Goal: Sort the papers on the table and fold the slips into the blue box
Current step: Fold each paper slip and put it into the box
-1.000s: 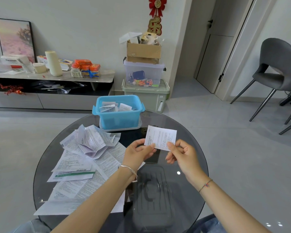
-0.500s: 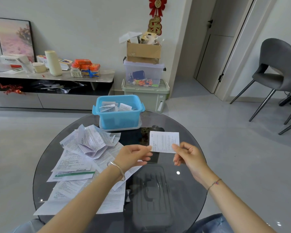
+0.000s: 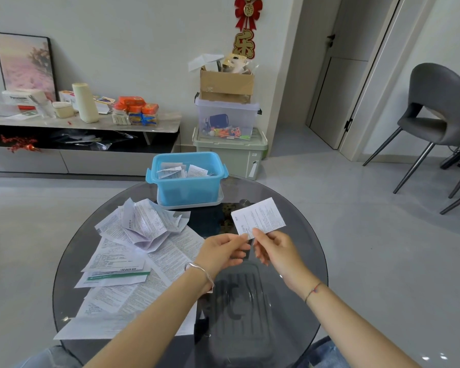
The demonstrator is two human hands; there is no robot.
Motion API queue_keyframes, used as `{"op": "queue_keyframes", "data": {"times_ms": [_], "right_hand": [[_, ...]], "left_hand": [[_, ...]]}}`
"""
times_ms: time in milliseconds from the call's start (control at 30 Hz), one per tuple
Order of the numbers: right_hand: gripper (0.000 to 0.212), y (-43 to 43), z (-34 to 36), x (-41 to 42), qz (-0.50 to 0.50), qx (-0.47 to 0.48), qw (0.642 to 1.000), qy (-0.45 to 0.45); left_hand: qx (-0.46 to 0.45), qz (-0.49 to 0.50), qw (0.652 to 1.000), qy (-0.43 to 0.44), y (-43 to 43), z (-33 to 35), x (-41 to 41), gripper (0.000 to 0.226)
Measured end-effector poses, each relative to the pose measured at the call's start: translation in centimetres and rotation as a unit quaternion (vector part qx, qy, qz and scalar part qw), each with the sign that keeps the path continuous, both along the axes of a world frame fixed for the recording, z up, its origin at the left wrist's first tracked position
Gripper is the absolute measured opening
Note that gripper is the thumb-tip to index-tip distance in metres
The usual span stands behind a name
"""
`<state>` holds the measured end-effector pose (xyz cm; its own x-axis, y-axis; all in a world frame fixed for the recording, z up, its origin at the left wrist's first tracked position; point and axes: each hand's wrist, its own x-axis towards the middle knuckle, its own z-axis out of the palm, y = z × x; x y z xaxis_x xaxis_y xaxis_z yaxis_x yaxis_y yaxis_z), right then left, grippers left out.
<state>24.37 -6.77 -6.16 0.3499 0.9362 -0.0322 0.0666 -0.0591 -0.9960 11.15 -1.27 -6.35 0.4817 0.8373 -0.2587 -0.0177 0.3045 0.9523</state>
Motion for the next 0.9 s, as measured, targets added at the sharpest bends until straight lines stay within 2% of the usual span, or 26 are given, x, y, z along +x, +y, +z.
{"op": "queue_keyframes", "data": {"times_ms": [167, 367, 433, 500, 600, 733, 800, 900], "right_hand": [[0.038, 0.0, 0.1, -0.3, 0.011, -0.009, 1.000, -0.017], [0.036, 0.1, 0.7, 2.0, -0.084, 0.025, 0.996, -0.002], [0.036, 0.0, 0.9, 3.1, -0.137, 0.040, 0.990, 0.021], [0.034, -0.4, 0.8, 4.1, -0.162, 0.069, 0.984, 0.001], [0.010, -1.1, 0.7, 3.2, -0.089, 0.104, 0.987, -0.083], [0.033, -0.4, -0.7, 1.4, 0.000, 0.104, 0.977, -0.185], [0.034, -0.1, -1.0, 1.1, -0.006, 0.105, 0.969, -0.223], [0.026, 0.0, -0.7, 1.2, -0.054, 0.130, 0.972, -0.190]], "left_hand": [[0.045, -0.032, 0.998, 0.033, 0.3, 0.1, -0.5, 0.021], [0.039, -0.037, 0.998, 0.040, 1.0, 0.5, -1.0, 0.021], [0.038, -0.023, 0.998, 0.041, 1.1, 0.4, -1.4, 0.021], [0.026, 0.006, 0.999, 0.031, 1.3, 0.3, -1.9, 0.020], [0.000, 0.041, 0.999, 0.025, 1.5, 0.1, -2.3, 0.019], [-0.013, 0.035, 0.999, 0.012, 1.2, 0.5, -1.8, 0.017], [-0.007, 0.005, 1.000, 0.004, 0.7, 0.8, -1.4, 0.017], [0.005, -0.038, 0.999, 0.010, 0.2, 1.3, -1.3, 0.021]]}}
